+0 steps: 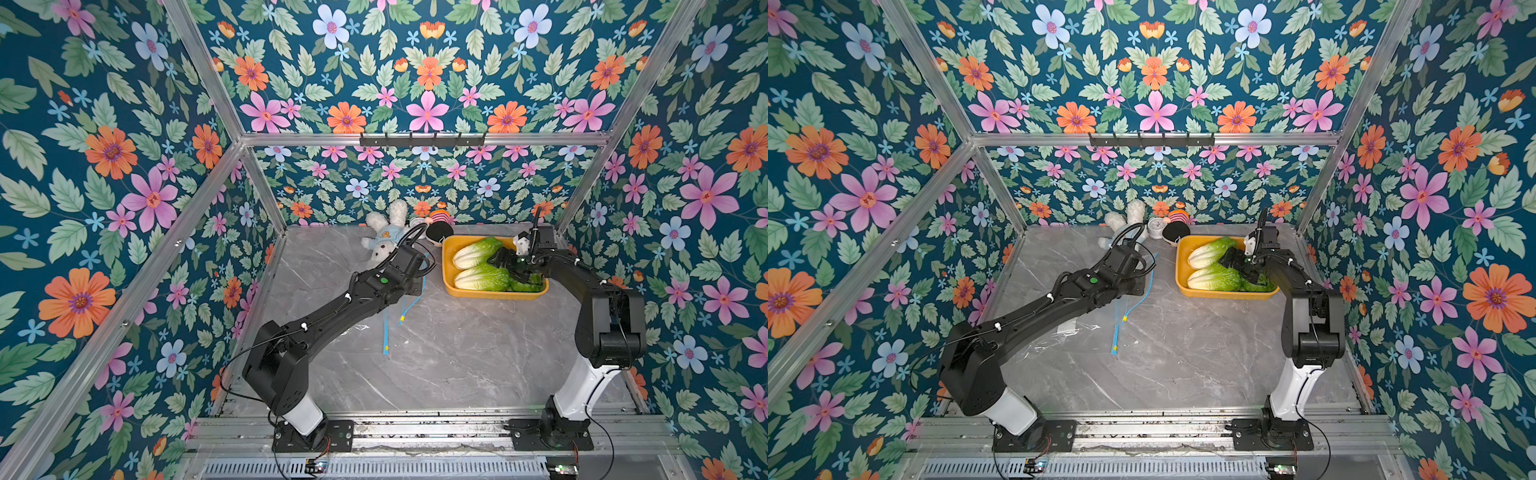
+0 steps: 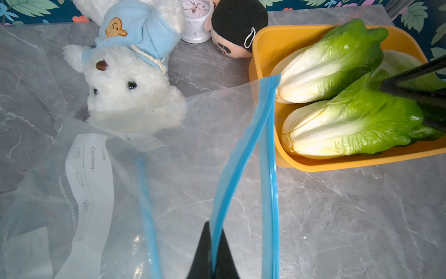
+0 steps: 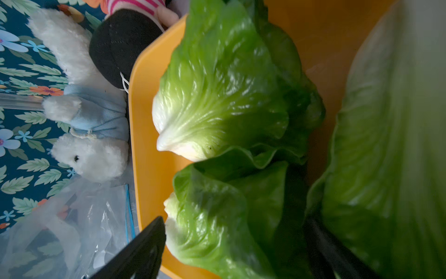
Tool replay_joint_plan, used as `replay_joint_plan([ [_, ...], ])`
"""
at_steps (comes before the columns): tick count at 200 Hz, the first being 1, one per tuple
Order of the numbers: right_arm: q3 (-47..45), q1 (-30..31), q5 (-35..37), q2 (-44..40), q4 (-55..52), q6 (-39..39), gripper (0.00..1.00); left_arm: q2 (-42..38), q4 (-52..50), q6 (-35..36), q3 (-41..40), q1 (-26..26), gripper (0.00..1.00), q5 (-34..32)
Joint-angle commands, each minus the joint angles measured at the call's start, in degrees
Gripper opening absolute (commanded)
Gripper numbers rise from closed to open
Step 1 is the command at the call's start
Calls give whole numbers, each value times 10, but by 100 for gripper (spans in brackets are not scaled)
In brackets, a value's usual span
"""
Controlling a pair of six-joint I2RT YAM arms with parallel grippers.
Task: Put the chinese cabbages into a zipper bag and zip it
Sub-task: Pick up the Chinese cabbage from the basket.
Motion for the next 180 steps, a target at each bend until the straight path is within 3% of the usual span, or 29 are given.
replay_joint_plan([
  [1, -5, 4, -53, 0, -3, -14, 89, -2, 9, -5, 0, 0, 0, -10],
  [52, -39, 17, -150, -32, 28, -8, 72, -2, 18, -5, -3, 0, 0, -1],
  [68, -44, 18, -153, -28, 34, -2, 65, -5, 20, -5, -4, 0, 0, 1],
  [130, -36, 20, -124, 8, 24, -35, 54, -7, 25, -5, -9, 0, 0, 6],
  [149, -33, 18, -124, 17, 23, -35, 44, -7, 25, -4, -8, 0, 0, 2],
  [180, -61, 13, -134, -18, 68, -13, 19, -10, 26, -6, -9, 0, 0, 2],
])
